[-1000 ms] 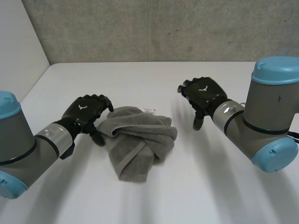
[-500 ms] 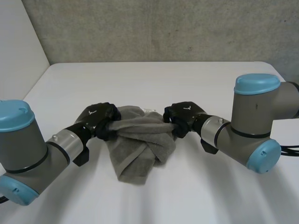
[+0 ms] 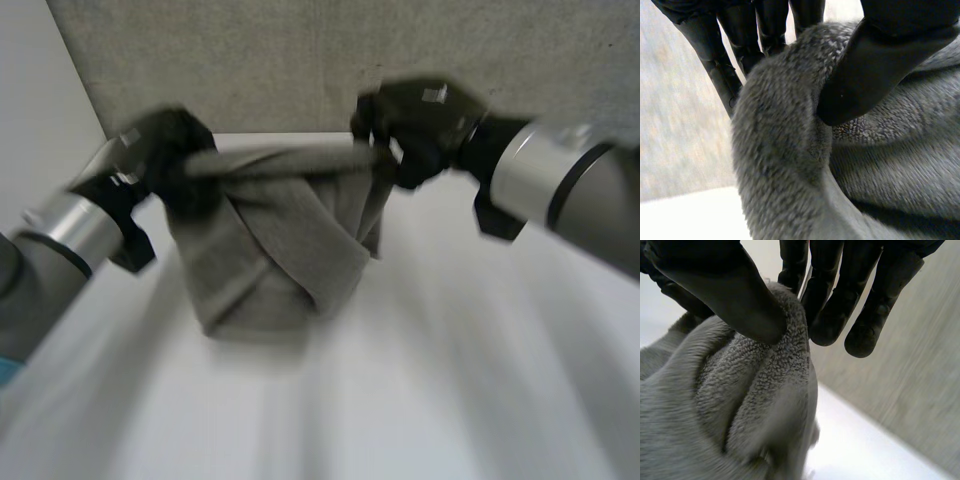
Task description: Fold the towel.
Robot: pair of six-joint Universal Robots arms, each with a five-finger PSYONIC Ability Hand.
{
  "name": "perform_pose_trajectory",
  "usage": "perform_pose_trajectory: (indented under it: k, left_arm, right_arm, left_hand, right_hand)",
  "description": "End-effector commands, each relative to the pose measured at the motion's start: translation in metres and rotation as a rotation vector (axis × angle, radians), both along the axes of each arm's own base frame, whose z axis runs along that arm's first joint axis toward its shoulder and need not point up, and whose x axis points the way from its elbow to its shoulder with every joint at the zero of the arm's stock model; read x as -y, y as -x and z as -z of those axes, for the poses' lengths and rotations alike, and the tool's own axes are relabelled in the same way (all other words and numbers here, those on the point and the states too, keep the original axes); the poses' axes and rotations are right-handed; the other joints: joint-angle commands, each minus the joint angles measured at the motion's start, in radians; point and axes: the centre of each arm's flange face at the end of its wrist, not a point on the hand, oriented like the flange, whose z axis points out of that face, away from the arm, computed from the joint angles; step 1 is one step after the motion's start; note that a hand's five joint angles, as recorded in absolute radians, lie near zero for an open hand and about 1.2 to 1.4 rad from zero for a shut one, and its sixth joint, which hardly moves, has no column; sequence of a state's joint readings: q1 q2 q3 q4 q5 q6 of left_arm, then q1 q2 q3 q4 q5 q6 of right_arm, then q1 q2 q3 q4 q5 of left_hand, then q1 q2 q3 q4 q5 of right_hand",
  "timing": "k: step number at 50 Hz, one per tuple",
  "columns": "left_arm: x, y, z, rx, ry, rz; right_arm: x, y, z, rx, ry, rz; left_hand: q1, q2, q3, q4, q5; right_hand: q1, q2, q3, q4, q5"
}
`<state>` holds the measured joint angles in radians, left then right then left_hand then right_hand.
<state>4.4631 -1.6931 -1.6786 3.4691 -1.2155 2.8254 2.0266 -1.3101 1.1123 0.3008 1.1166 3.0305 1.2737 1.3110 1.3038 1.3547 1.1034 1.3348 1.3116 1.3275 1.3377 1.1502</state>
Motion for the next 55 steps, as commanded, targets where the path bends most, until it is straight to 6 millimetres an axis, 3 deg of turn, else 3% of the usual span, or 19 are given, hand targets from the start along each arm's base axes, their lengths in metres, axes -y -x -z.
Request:
perform_pose_trajectory:
  k: [1, 5, 12, 16, 19, 21, 22, 23, 24, 26, 27, 29, 32, 35, 37, 40, 45, 51, 55]
  left_arm:
    - [0.014, -0.01, -0.065, -0.033, 0.15, -0.036]
    - [0.018, -0.007, -0.066, -0.023, 0.122, -0.027]
    - [0.056, 0.008, -0.006, 0.023, -0.028, -0.017]
    - [0.078, 0.018, -0.004, 0.026, 0.012, -0.011]
    - [0.099, 0.031, -0.029, 0.023, 0.142, -0.006]
    - [0.111, 0.035, -0.077, 0.002, 0.321, -0.045]
    - [0.111, 0.035, -0.078, 0.002, 0.321, -0.045]
    - [0.114, 0.033, -0.106, -0.021, 0.419, -0.08]
    - [0.114, 0.033, -0.106, -0.021, 0.42, -0.08]
    - [0.109, 0.029, -0.156, -0.074, 0.586, -0.125]
    - [0.109, 0.029, -0.156, -0.075, 0.587, -0.126]
    - [0.101, 0.027, -0.179, -0.104, 0.665, -0.129]
    - [0.097, 0.025, -0.183, -0.108, 0.67, -0.13]
    - [0.097, 0.025, -0.159, -0.076, 0.58, -0.119]
    - [0.099, 0.021, -0.106, -0.003, 0.429, -0.095]
    - [0.094, 0.02, -0.081, 0.029, 0.36, -0.069]
    - [0.082, -0.007, 0.015, 0.147, 0.117, -0.008]
    - [0.057, -0.024, 0.075, 0.271, -0.016, 0.04]
    - [0.05, -0.029, 0.094, 0.343, -0.038, 0.044]
  right_arm:
    - [0.0, 0.007, -0.049, 0.028, 0.169, 0.034]
    - [0.012, -0.002, -0.029, -0.09, 0.172, 0.06]
    - [0.023, -0.042, 0.015, -0.223, 0.201, 0.042]
    - [0.056, -0.068, 0.02, -0.207, 0.333, 0.116]
    - [0.076, -0.078, -0.008, -0.124, 0.509, 0.193]
    - [0.081, -0.08, -0.031, -0.059, 0.617, 0.237]
    - [0.081, -0.08, -0.031, -0.059, 0.618, 0.237]
    - [0.081, -0.081, -0.055, 0.016, 0.716, 0.275]
    - [0.076, -0.079, -0.081, 0.099, 0.8, 0.31]
    - [0.07, -0.078, -0.1, 0.166, 0.858, 0.33]
    - [0.064, -0.078, -0.111, 0.201, 0.886, 0.331]
    - [0.058, -0.078, -0.116, 0.213, 0.888, 0.321]
    - [0.051, -0.082, -0.107, 0.169, 0.832, 0.279]
    - [0.048, -0.088, -0.072, 0.036, 0.71, 0.182]
    - [0.046, -0.09, -0.05, -0.036, 0.645, 0.121]
    - [0.038, -0.092, -0.007, -0.173, 0.509, 0.002]
    - [0.021, -0.084, 0.052, -0.357, 0.341, -0.106]
    - [-0.004, -0.066, 0.107, -0.514, 0.248, -0.171]
    - [-0.013, -0.058, 0.118, -0.524, 0.233, -0.161]
  left_hand:
    - [0.123, 0.085, 0.092, 0.042, 0.118]
    - [0.123, 0.085, 0.092, 0.042, 0.118]
    - [0.123, 0.085, 0.092, 0.042, 0.118]
    - [0.123, 0.085, 0.092, 0.042, 0.118]
    - [0.123, 0.085, 0.092, 0.042, 0.118]
    - [0.123, 0.085, 0.092, 0.042, 0.118]
    - [0.123, 0.085, 0.092, 0.042, 0.118]
    - [0.123, 0.085, 0.092, 0.042, 0.118]
    - [0.123, 0.085, 0.092, 0.042, 0.118]
    - [0.123, 0.085, 0.092, 0.042, 0.118]
    - [0.123, 0.085, 0.092, 0.042, 0.118]
    - [0.123, 0.085, 0.092, 0.042, 0.118]
    - [0.123, 0.085, 0.092, 0.042, 0.118]
    - [0.123, 0.085, 0.092, 0.042, 0.118]
    - [0.123, 0.085, 0.092, 0.042, 0.118]
    - [0.123, 0.085, 0.092, 0.042, 0.118]
    - [0.123, 0.085, 0.092, 0.042, 0.118]
    - [0.123, 0.085, 0.092, 0.042, 0.118]
    - [0.123, 0.085, 0.092, 0.042, 0.118]
  right_hand:
    - [0.061, 0.085, 0.069, 0.059, 0.072]
    - [0.061, 0.085, 0.069, 0.059, 0.072]
    - [0.061, 0.085, 0.069, 0.059, 0.072]
    - [0.061, 0.085, 0.069, 0.059, 0.072]
    - [0.061, 0.085, 0.069, 0.059, 0.072]
    - [0.061, 0.085, 0.069, 0.059, 0.072]
    - [0.061, 0.085, 0.069, 0.059, 0.072]
    - [0.061, 0.085, 0.069, 0.059, 0.072]
    - [0.061, 0.085, 0.069, 0.059, 0.072]
    - [0.061, 0.085, 0.069, 0.059, 0.072]
    - [0.061, 0.085, 0.069, 0.059, 0.072]
    - [0.061, 0.085, 0.069, 0.059, 0.072]
    - [0.061, 0.085, 0.069, 0.059, 0.072]
    - [0.061, 0.085, 0.069, 0.059, 0.072]
    - [0.061, 0.085, 0.069, 0.059, 0.072]
    - [0.061, 0.085, 0.069, 0.059, 0.072]
    - [0.061, 0.085, 0.069, 0.059, 0.072]
    - [0.061, 0.085, 0.069, 0.059, 0.072]
    - [0.061, 0.085, 0.069, 0.059, 0.072]
